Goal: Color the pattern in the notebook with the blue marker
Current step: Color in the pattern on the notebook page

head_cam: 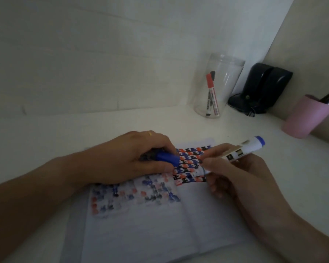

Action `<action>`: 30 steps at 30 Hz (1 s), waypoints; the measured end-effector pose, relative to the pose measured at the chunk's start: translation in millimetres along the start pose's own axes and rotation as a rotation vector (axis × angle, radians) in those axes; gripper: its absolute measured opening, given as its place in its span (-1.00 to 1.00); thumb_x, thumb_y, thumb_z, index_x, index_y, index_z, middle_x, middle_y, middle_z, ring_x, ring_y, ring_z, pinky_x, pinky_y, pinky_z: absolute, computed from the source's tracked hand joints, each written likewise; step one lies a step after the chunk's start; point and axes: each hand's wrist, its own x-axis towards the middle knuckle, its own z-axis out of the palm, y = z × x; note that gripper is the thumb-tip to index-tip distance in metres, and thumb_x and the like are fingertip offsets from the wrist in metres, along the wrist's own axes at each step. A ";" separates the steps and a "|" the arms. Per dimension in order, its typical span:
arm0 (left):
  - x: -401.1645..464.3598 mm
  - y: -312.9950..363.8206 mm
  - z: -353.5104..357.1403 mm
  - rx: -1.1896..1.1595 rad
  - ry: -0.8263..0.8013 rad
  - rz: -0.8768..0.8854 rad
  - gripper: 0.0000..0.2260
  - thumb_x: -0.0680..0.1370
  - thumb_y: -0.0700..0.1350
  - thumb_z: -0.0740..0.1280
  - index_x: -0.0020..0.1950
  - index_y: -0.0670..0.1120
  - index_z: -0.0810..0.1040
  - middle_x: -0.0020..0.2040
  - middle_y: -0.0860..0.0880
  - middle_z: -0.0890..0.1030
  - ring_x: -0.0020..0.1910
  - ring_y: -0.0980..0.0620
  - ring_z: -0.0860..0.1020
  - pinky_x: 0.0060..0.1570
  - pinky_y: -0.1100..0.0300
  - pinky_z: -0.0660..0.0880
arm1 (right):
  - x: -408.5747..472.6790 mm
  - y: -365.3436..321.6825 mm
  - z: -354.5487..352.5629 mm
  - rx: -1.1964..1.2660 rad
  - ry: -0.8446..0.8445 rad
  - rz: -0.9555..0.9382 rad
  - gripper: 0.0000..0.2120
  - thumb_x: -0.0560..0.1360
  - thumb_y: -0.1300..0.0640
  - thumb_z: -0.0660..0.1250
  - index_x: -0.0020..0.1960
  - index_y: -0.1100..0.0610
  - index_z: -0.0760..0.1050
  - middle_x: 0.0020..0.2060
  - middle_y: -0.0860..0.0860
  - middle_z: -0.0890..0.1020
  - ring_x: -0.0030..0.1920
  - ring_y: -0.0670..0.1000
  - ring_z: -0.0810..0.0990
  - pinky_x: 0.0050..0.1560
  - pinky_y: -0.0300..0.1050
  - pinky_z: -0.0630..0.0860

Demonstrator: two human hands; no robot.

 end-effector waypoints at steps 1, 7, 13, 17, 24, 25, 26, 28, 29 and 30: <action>0.0 -0.8 0.1 0.003 -0.008 0.000 -0.71 0.54 0.22 0.31 0.22 0.17 0.56 0.12 0.18 0.62 0.09 0.15 0.58 0.05 0.21 0.52 | -0.6 1.7 0.9 -0.031 -0.008 -0.037 -0.92 0.42 0.34 0.44 -0.22 0.21 0.63 -0.48 0.13 0.59 -0.47 0.06 0.52 -0.47 -0.14 0.47; -1.3 1.0 -2.9 -0.003 -0.030 0.009 -0.74 0.55 0.15 0.36 0.22 0.16 0.59 0.20 0.18 0.62 0.21 0.16 0.57 0.17 0.17 0.52 | -2.6 3.8 0.9 -0.172 -0.053 -0.114 -0.94 0.37 0.25 0.50 -0.21 0.11 0.68 -0.40 0.12 0.69 -0.40 0.06 0.66 -0.36 -0.16 0.57; -1.4 1.6 -3.3 -0.007 -0.033 0.021 -0.73 0.55 0.15 0.35 0.21 0.13 0.61 0.21 0.20 0.62 0.23 0.15 0.57 0.19 0.18 0.52 | -4.3 5.1 0.5 -0.246 -0.054 -0.133 -0.96 0.39 0.20 0.53 -0.18 0.09 0.70 -0.36 0.09 0.73 -0.37 0.04 0.70 -0.32 -0.19 0.56; -1.5 0.7 -3.6 -0.003 -0.036 0.029 -0.75 0.56 0.13 0.37 0.22 0.13 0.61 0.22 0.20 0.62 0.24 0.13 0.57 0.19 0.15 0.52 | -5.1 4.1 0.8 -0.278 -0.071 -0.157 -0.94 0.39 0.22 0.52 -0.20 0.08 0.71 -0.36 0.07 0.72 -0.37 -0.02 0.68 -0.30 -0.22 0.56; -1.6 -0.3 -3.3 0.002 -0.037 0.038 -0.74 0.57 0.11 0.36 0.23 0.11 0.61 0.23 0.18 0.63 0.25 0.14 0.56 0.21 0.14 0.52 | -6.7 4.3 1.3 -0.325 -0.063 -0.156 -0.95 0.38 0.18 0.54 -0.19 0.05 0.71 -0.34 0.03 0.74 -0.35 -0.06 0.71 -0.30 -0.24 0.56; -1.5 -0.9 -3.0 0.005 -0.035 0.041 -0.75 0.57 0.10 0.37 0.23 0.10 0.61 0.23 0.18 0.63 0.25 0.14 0.56 0.21 0.13 0.52 | -6.3 4.7 0.9 -0.331 -0.058 -0.155 -0.95 0.39 0.19 0.53 -0.20 0.05 0.71 -0.34 0.03 0.74 -0.35 -0.06 0.70 -0.30 -0.23 0.57; -1.4 -1.3 -2.8 0.007 -0.034 0.043 -0.75 0.57 0.10 0.38 0.23 0.10 0.61 0.23 0.18 0.63 0.25 0.13 0.56 0.21 0.12 0.52 | -6.0 4.9 0.3 -0.335 -0.048 -0.152 -0.94 0.39 0.19 0.52 -0.20 0.05 0.70 -0.35 0.03 0.73 -0.35 -0.05 0.70 -0.30 -0.21 0.57; -1.2 -1.8 -2.6 0.013 -0.034 0.043 -0.74 0.57 0.11 0.37 0.24 0.10 0.61 0.24 0.18 0.63 0.25 0.14 0.57 0.21 0.12 0.52 | -5.3 5.3 -0.7 -0.328 -0.030 -0.144 -0.95 0.39 0.20 0.51 -0.20 0.06 0.69 -0.36 0.02 0.73 -0.36 -0.04 0.70 -0.30 -0.21 0.58; -1.3 -1.9 -2.6 0.017 -0.032 0.043 -0.73 0.57 0.12 0.36 0.24 0.10 0.61 0.23 0.17 0.63 0.25 0.14 0.57 0.21 0.12 0.52 | -5.0 5.3 -1.1 -0.318 -0.029 -0.141 -0.95 0.39 0.20 0.51 -0.20 0.07 0.69 -0.36 0.03 0.73 -0.36 -0.04 0.70 -0.29 -0.22 0.57; -1.1 -1.8 -2.6 0.020 -0.031 0.045 -0.73 0.57 0.12 0.36 0.24 0.10 0.61 0.23 0.17 0.63 0.24 0.15 0.57 0.21 0.13 0.52 | -5.0 5.0 -1.0 -0.305 -0.031 -0.139 -0.95 0.39 0.20 0.51 -0.20 0.07 0.69 -0.36 0.03 0.73 -0.36 -0.04 0.69 -0.29 -0.22 0.57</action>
